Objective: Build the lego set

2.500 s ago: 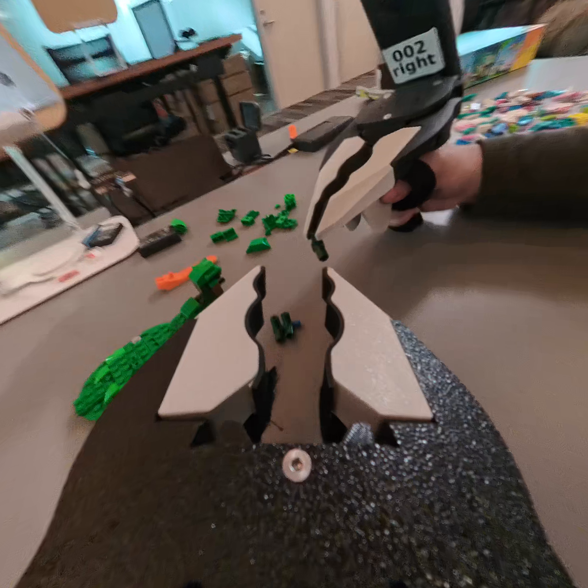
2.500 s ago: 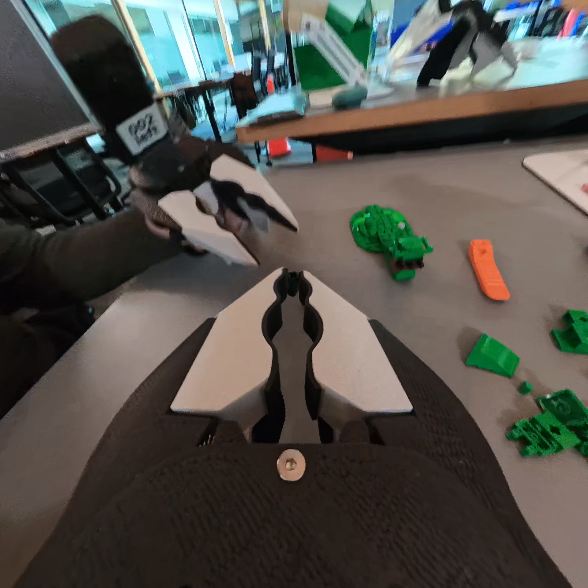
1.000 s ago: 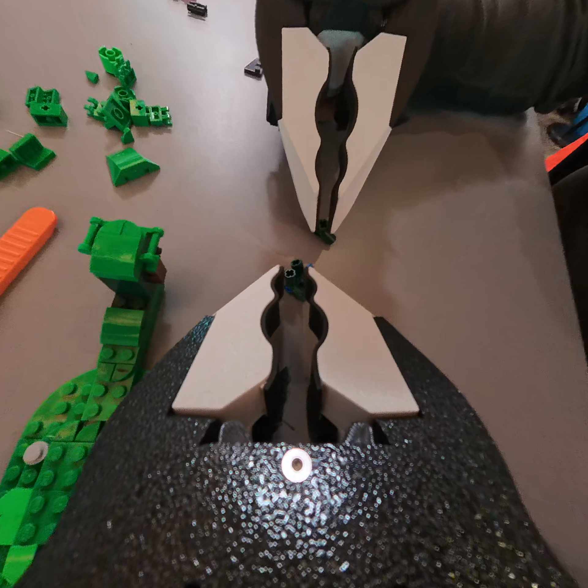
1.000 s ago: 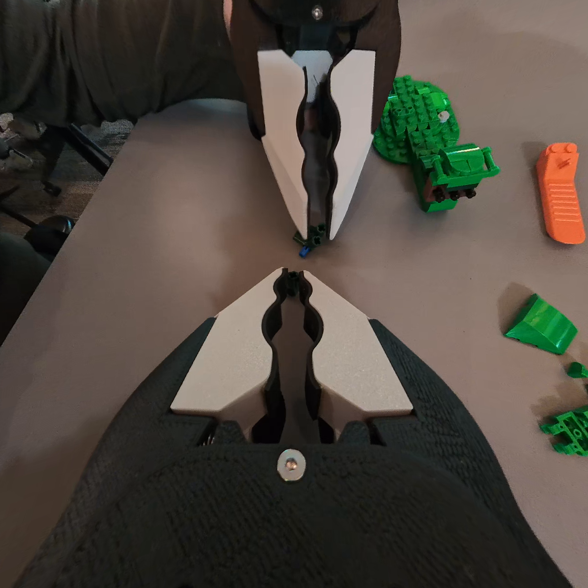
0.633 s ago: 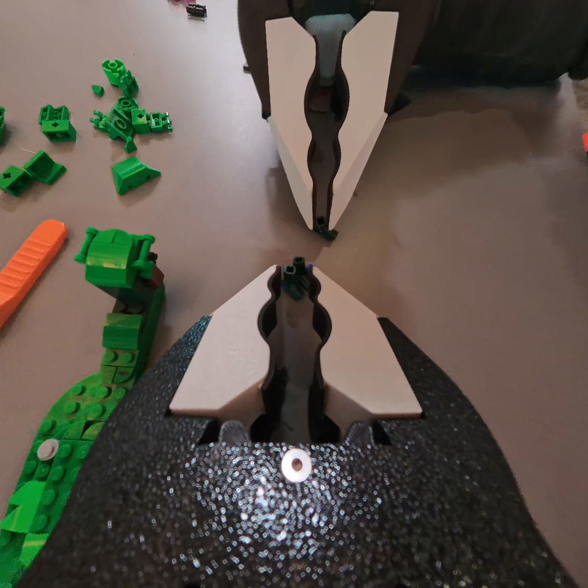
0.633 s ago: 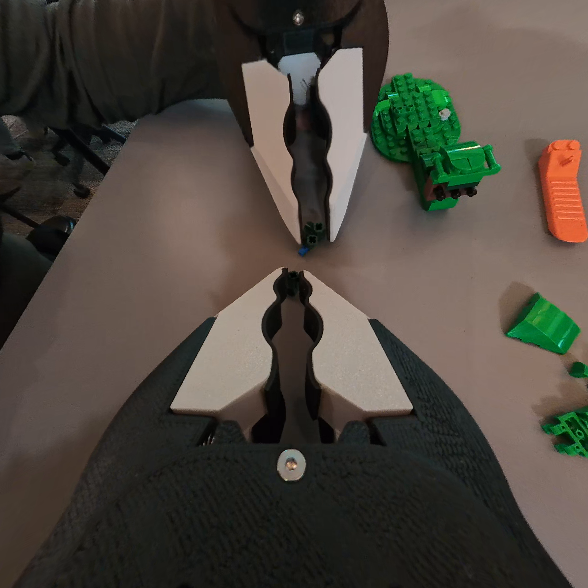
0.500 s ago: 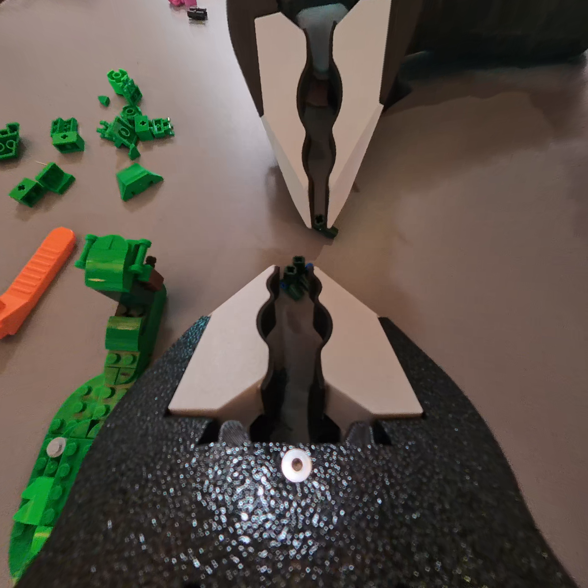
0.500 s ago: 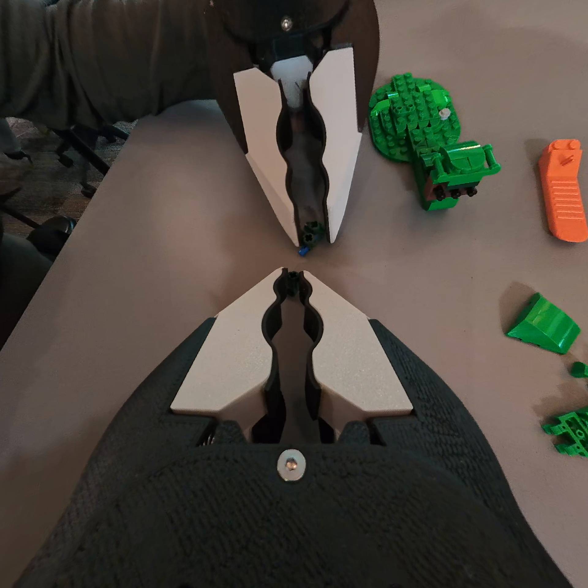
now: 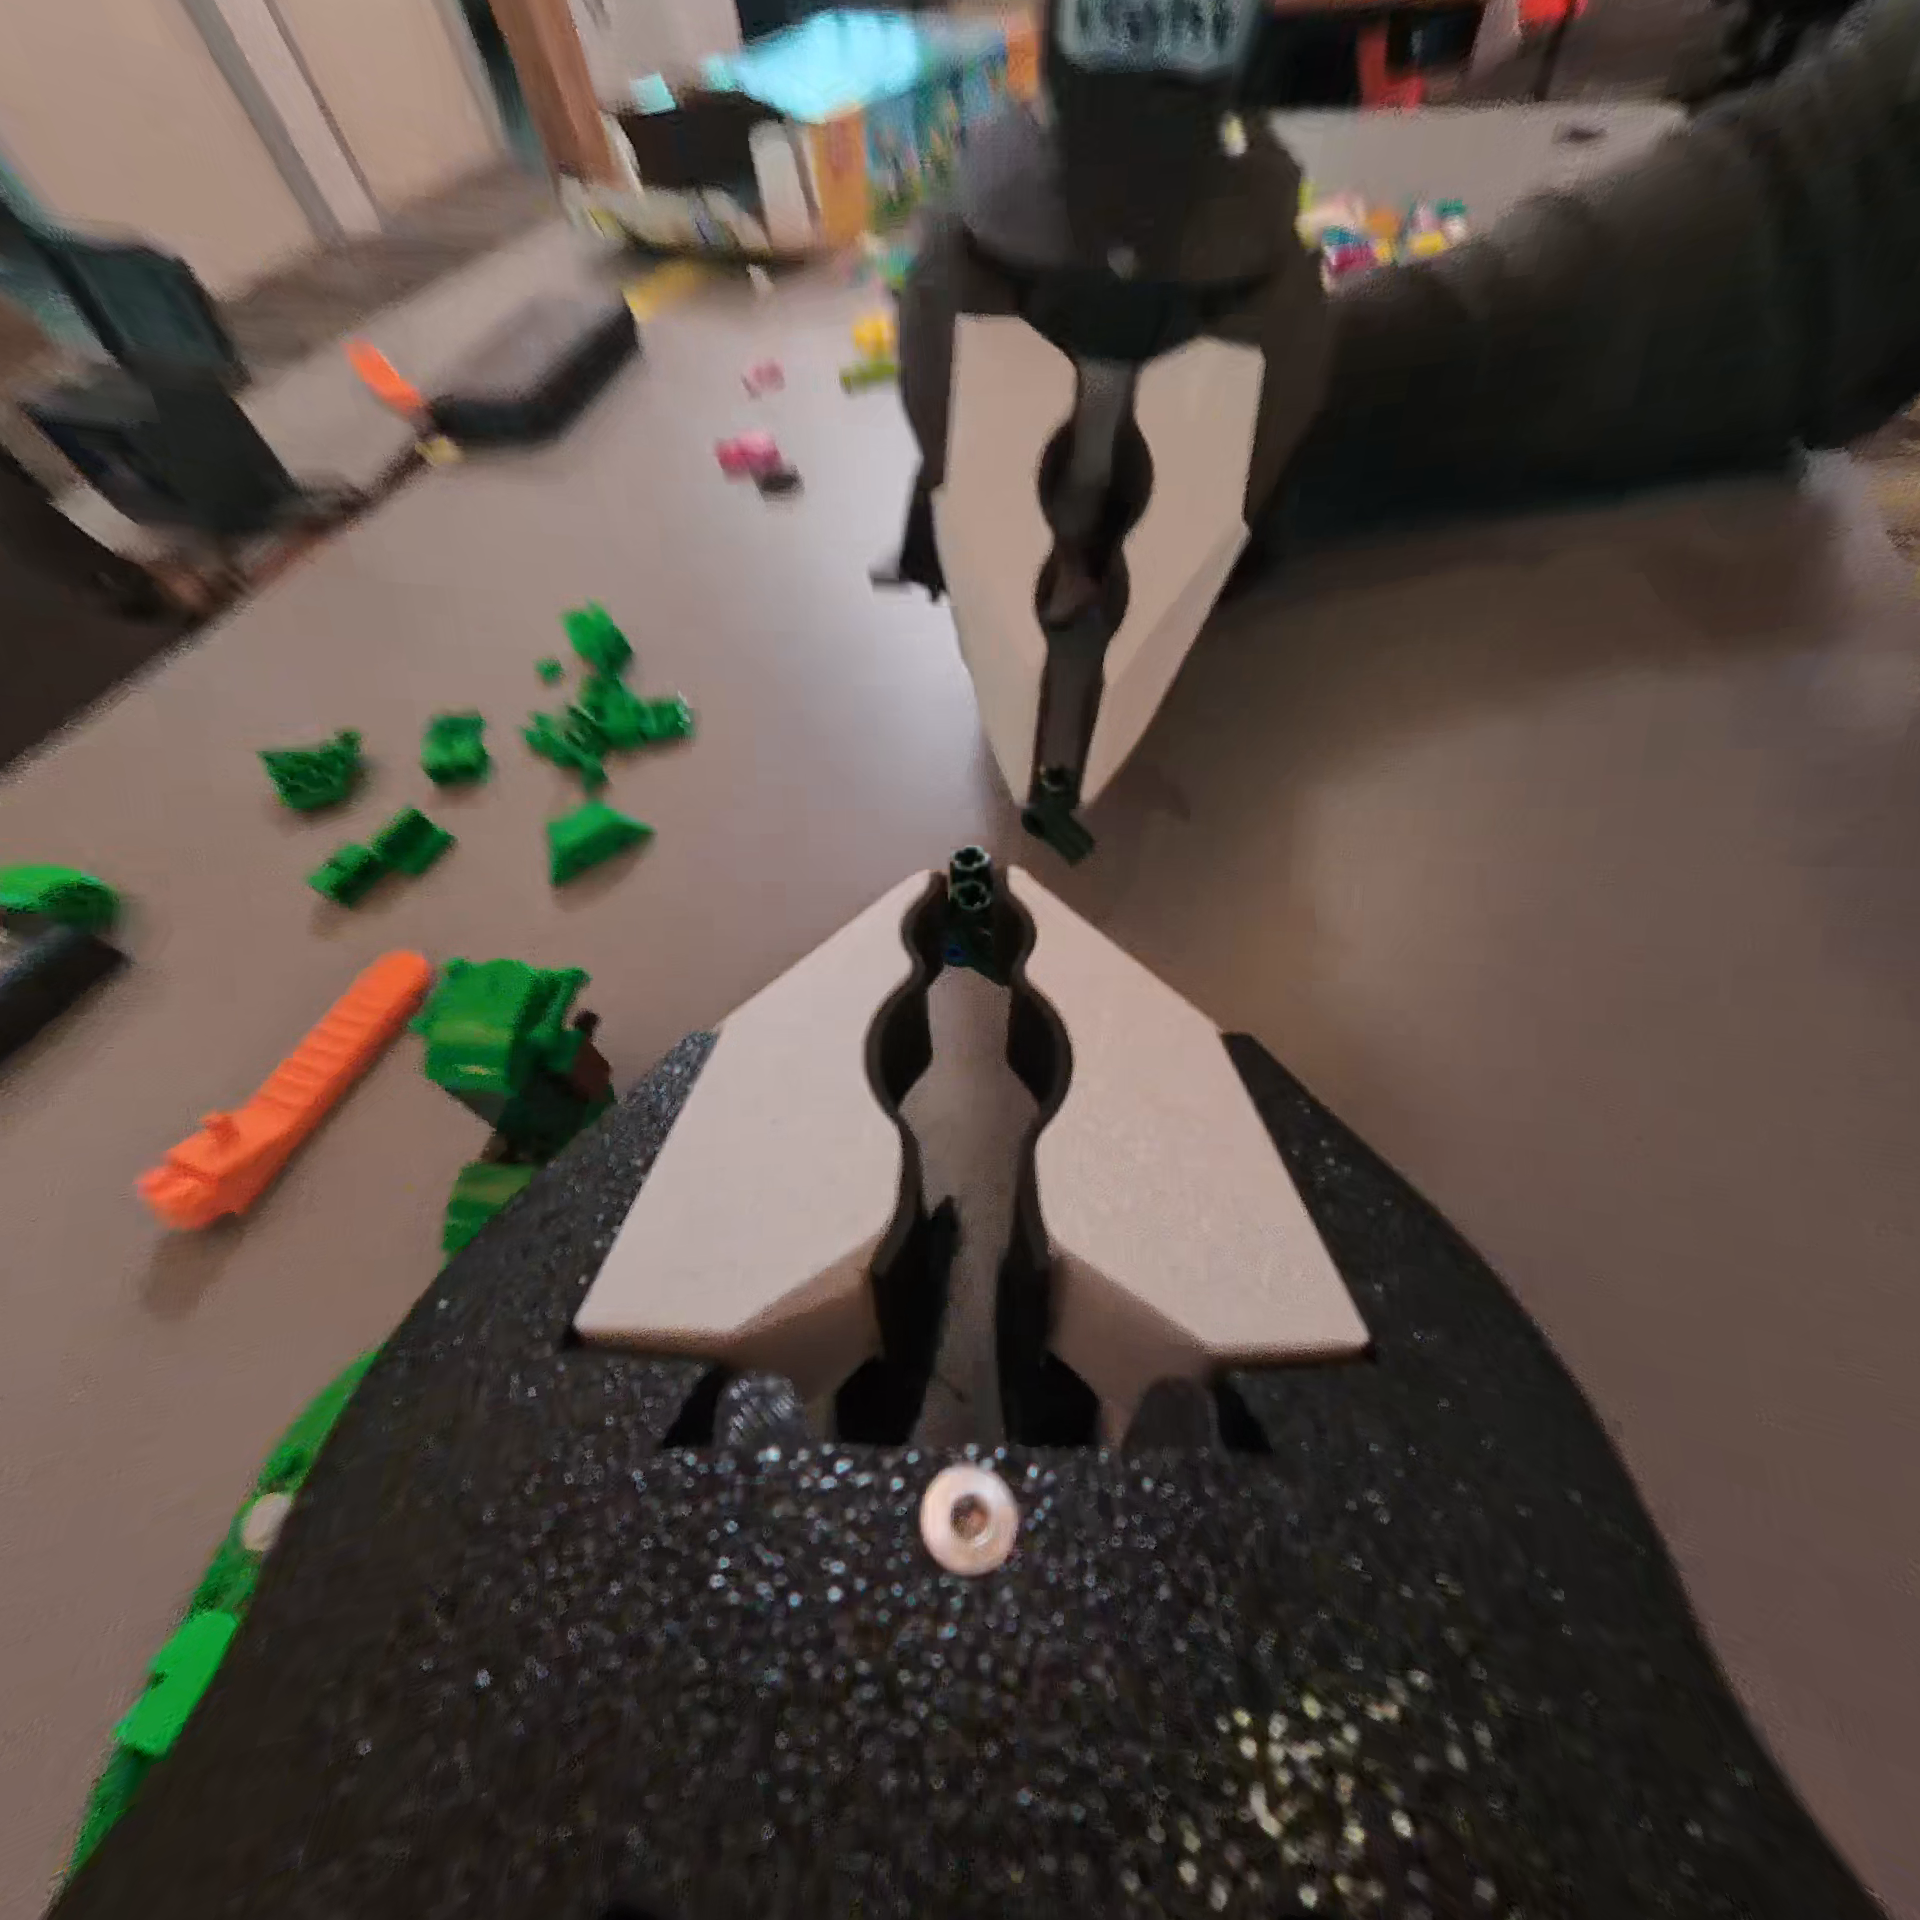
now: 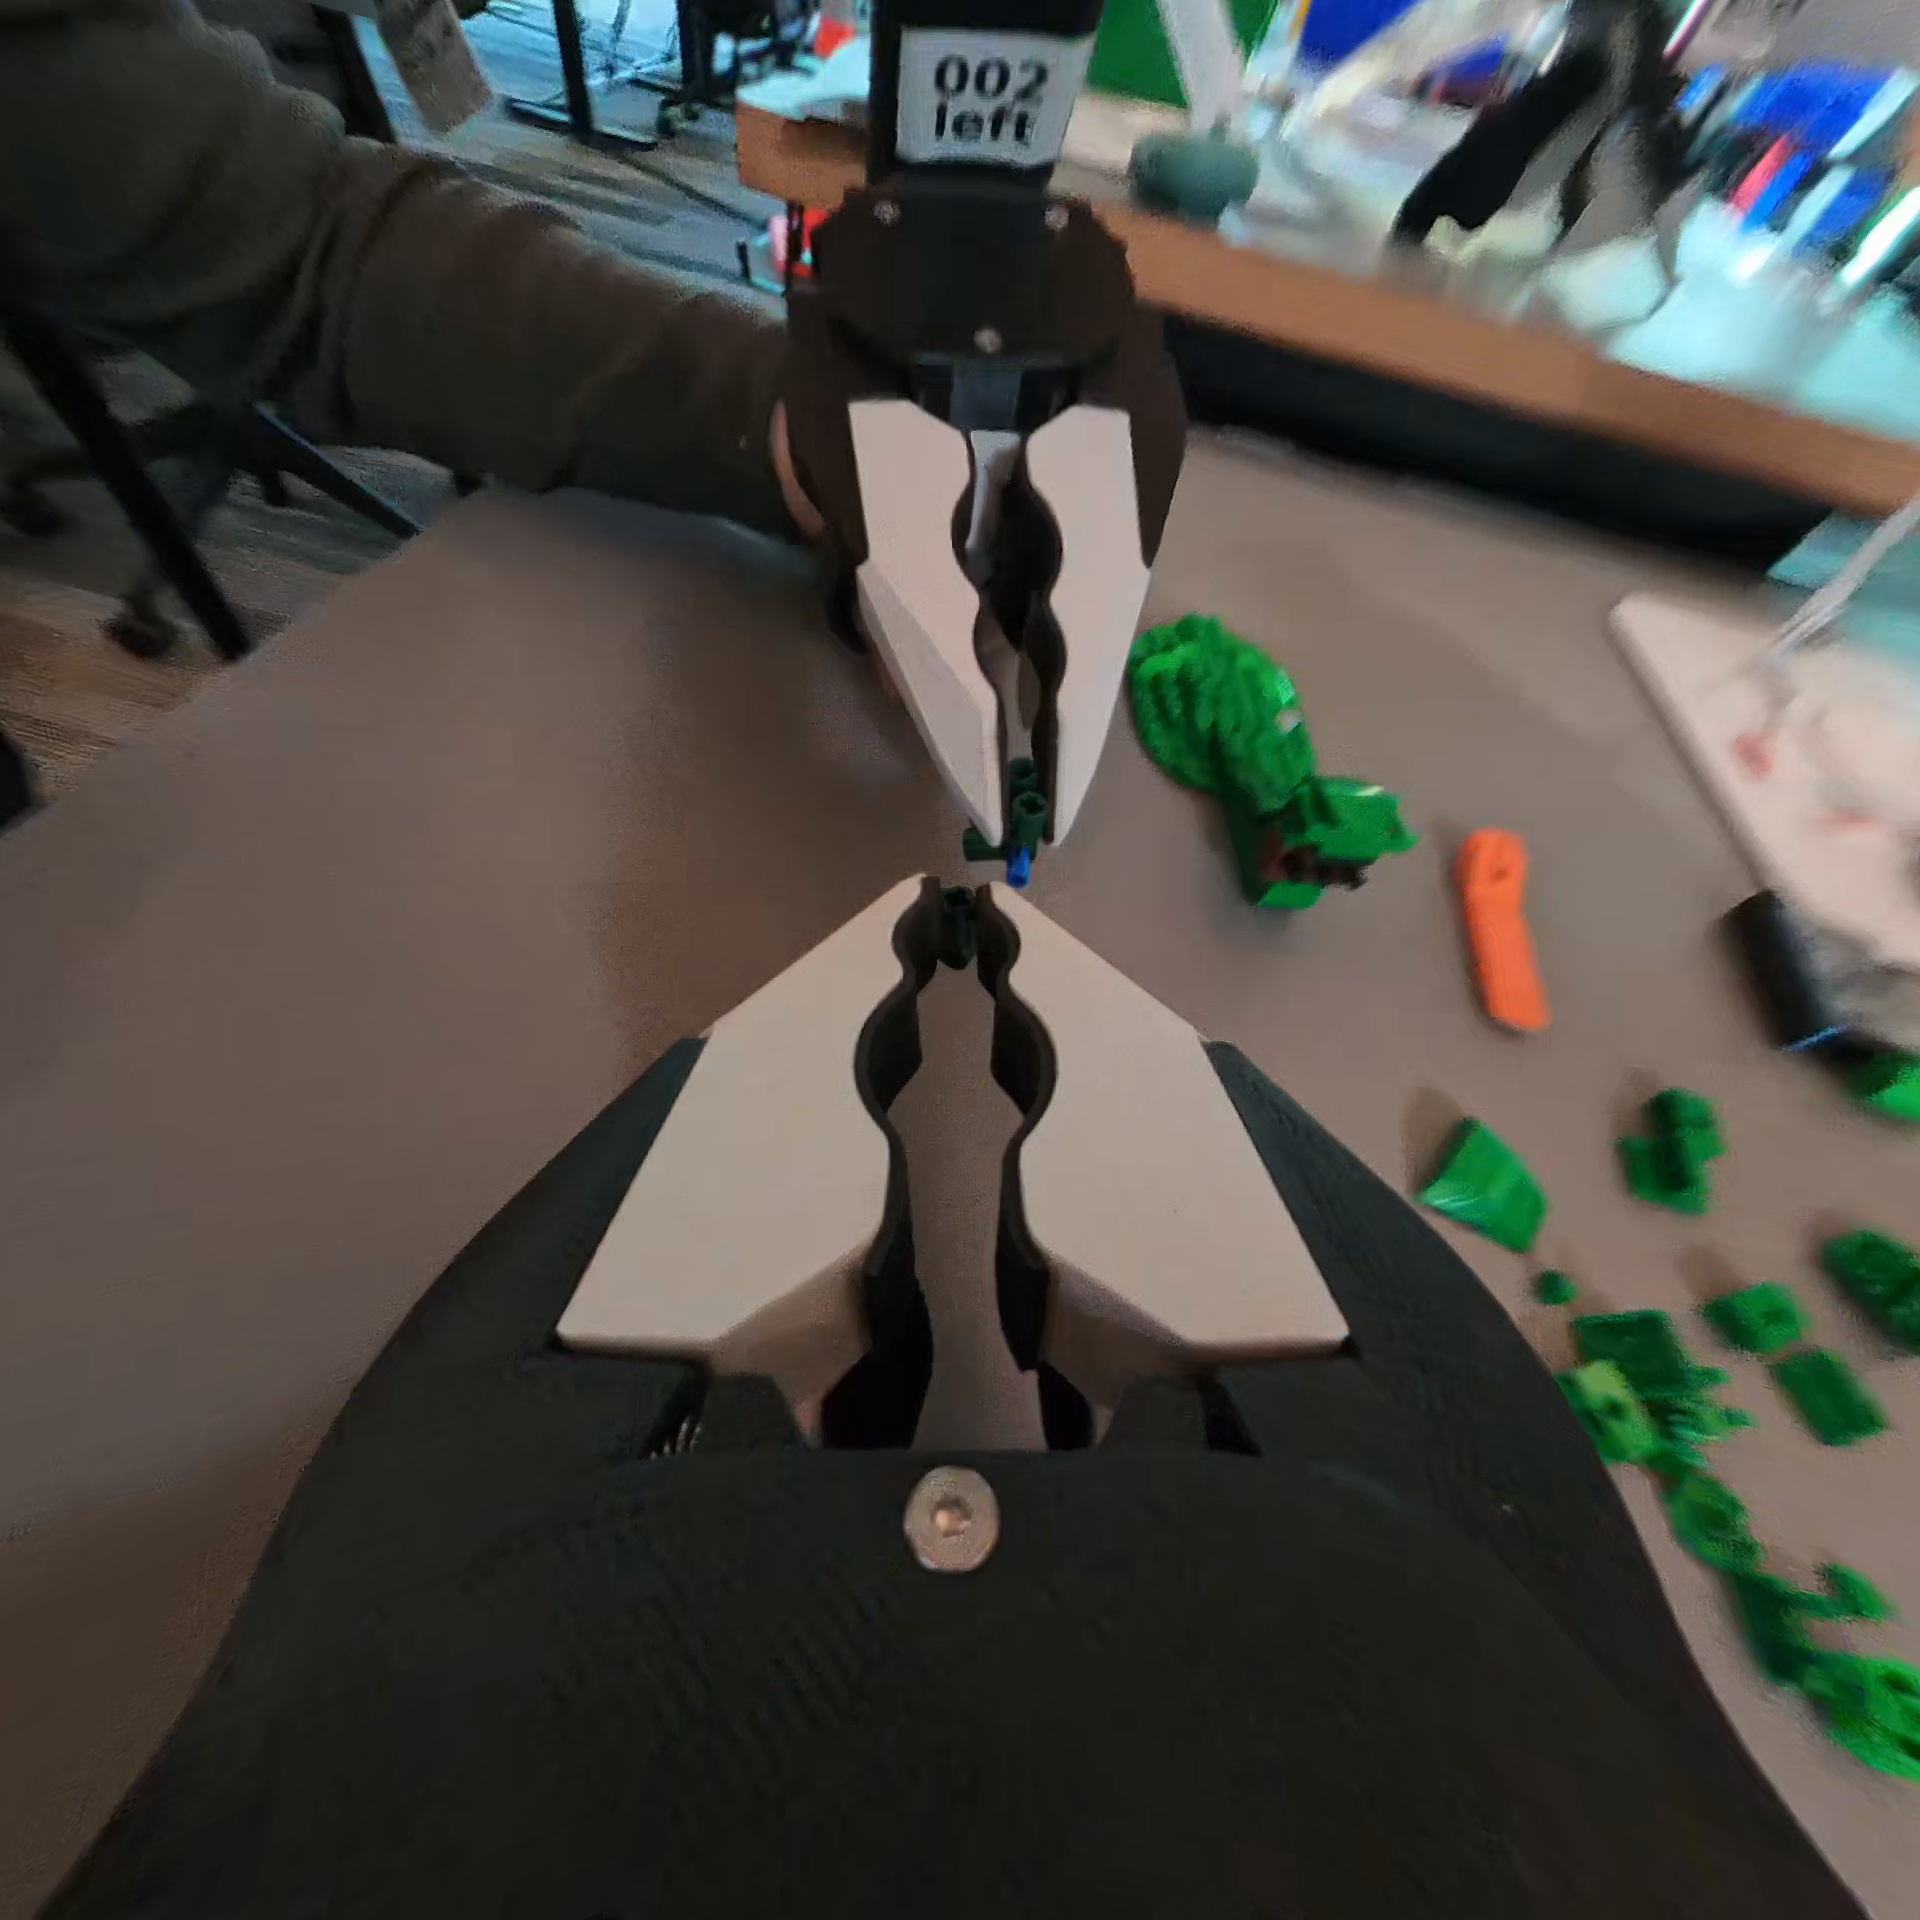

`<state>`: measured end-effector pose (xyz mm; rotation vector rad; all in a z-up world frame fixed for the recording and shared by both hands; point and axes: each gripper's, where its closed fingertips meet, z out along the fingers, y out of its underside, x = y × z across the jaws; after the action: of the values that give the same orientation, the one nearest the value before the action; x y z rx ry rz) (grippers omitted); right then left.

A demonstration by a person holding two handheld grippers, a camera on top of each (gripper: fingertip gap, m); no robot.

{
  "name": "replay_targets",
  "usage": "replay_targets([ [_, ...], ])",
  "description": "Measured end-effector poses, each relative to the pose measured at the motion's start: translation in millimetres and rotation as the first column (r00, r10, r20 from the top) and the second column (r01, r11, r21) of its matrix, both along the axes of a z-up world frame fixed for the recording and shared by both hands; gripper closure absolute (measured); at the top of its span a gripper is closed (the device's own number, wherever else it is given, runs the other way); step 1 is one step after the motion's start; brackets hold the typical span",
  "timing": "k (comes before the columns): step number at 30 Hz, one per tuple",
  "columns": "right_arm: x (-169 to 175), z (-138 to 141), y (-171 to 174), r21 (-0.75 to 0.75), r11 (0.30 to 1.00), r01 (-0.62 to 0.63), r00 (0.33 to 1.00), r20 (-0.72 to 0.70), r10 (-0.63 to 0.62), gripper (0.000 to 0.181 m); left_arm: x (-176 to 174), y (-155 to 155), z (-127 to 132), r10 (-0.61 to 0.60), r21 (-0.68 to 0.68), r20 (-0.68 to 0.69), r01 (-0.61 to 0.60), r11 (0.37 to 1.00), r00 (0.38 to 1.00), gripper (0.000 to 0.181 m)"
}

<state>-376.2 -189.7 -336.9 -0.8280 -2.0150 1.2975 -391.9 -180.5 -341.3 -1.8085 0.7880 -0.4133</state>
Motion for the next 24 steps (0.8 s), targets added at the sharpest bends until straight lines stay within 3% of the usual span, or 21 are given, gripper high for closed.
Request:
replay_targets([
  [5, 7, 13, 0, 0.078, 0.997, 0.026, 0.983, -0.184, -0.011, 0.177, 13, -2, 19, -0.015, 0.218, -0.041, 0.023, 0.976, 0.999, 0.176],
  [8, 9, 14, -3, 0.118, 0.993, 0.024, 0.973, -0.233, 0.004, 0.177, 19, -6, 22, -0.049, 0.272, -0.04, 0.058, 0.961, 0.998, 0.176],
  [24, 16, 17, -16, 0.065, 0.991, -0.117, 0.967, -0.219, 0.129, 0.177, 31, -18, 18, -0.19, 0.258, -0.048, 0.196, 0.946, 0.981, 0.176],
])
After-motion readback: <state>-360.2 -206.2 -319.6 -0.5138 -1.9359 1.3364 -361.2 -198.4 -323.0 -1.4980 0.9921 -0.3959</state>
